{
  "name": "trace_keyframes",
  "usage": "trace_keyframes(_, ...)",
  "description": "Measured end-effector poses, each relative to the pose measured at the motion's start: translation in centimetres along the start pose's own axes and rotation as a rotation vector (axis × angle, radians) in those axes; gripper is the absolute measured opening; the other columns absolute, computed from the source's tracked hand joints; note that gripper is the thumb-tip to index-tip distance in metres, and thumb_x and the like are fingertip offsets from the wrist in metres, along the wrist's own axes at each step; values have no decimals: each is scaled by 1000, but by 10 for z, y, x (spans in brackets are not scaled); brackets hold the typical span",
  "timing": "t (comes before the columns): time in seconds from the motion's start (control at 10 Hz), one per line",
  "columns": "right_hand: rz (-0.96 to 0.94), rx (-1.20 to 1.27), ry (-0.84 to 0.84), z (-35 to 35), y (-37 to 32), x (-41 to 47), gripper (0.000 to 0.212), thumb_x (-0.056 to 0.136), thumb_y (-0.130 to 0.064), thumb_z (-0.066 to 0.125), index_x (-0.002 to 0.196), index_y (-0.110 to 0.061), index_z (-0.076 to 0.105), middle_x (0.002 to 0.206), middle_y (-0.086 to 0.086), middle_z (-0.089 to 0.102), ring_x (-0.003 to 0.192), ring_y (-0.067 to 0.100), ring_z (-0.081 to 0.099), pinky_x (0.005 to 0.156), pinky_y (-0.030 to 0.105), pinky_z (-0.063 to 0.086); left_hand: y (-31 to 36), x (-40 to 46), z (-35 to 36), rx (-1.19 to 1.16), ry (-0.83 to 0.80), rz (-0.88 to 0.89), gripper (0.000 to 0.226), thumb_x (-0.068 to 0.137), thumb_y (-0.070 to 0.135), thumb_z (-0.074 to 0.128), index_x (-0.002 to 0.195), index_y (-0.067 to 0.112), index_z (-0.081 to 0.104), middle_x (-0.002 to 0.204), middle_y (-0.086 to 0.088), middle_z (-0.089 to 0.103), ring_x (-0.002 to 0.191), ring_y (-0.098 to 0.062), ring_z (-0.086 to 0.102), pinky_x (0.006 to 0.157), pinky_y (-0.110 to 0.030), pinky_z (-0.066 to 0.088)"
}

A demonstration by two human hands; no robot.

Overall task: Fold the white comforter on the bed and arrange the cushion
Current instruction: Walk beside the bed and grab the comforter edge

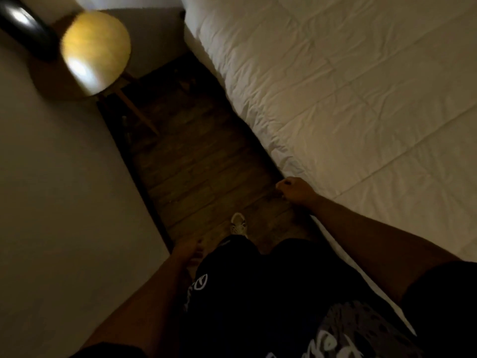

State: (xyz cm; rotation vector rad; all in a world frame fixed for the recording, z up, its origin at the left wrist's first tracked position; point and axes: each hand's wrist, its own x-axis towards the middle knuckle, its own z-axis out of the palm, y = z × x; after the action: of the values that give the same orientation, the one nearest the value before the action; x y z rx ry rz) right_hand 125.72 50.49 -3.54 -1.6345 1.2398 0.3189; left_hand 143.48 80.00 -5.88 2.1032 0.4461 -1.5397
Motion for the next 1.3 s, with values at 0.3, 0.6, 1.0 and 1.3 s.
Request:
trace_keyframes(0.3,348,72,129,-13,53,13,37,97,-30,54,123,-3,61,132,18,59,121,34,54,106,36,39,179,19,24,364,-154,191,21,101,20,47,108,6,61,87,-12,59,74,-25,57,71,-36,46)
trace_keyframes(0.6,653,444,134,-26,133,9,36,90,-37,60,102,-5,72,102,14,70,95,31,65,87,36,51,377,11,175,650,-172,472,12,96,22,58,97,10,60,79,-7,62,67,-20,59,62,-33,47)
trace_keyframes(1.0,693,704,194,-98,117,48,36,96,-34,55,113,-6,68,114,14,67,103,32,64,92,39,50,457,18,279,1120,-210,466,31,89,29,65,107,4,61,104,-16,68,92,-31,64,81,-38,49)
trace_keyframes(1.3,721,916,470,-152,93,88,41,93,-45,59,117,-12,65,119,13,63,107,31,60,93,45,49,473,81,263,1471,-252,401,35,94,23,56,113,-5,66,101,-18,66,75,-24,62,67,-29,53)
